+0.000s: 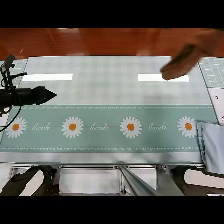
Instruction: Fold the shirts.
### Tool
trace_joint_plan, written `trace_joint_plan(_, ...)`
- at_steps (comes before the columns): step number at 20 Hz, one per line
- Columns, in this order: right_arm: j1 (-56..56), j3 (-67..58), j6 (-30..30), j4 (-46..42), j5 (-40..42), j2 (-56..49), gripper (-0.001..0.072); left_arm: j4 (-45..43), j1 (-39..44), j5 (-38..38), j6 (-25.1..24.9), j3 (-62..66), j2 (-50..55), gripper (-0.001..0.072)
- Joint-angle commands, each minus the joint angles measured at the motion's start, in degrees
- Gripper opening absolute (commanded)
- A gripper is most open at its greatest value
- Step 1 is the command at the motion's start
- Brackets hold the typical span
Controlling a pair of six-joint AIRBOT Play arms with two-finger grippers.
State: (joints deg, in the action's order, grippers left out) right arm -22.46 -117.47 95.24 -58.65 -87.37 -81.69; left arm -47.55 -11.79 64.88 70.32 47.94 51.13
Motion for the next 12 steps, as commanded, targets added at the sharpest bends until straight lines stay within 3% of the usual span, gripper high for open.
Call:
trace_joint_plan(1,-13.42,-0.07,0.17,1.64,-8.33,1.7,0.0024,0.02,0.02,0.26,0.0,0.0,-0.04,0.0027)
trace_joint_plan(6,-23.52,5.22,2.36,-4.07,-19.04,4.2,0.0024,-0.02,-0.02,0.72,-0.04,0.42,-0.09,0.0027)
trace_joint_plan(12,-34.07,22.4,2.56,-20.37,-19.08,16.41,0.0025,0.0,-0.02,0.72,-0.04,0.55,-0.15,0.0027)
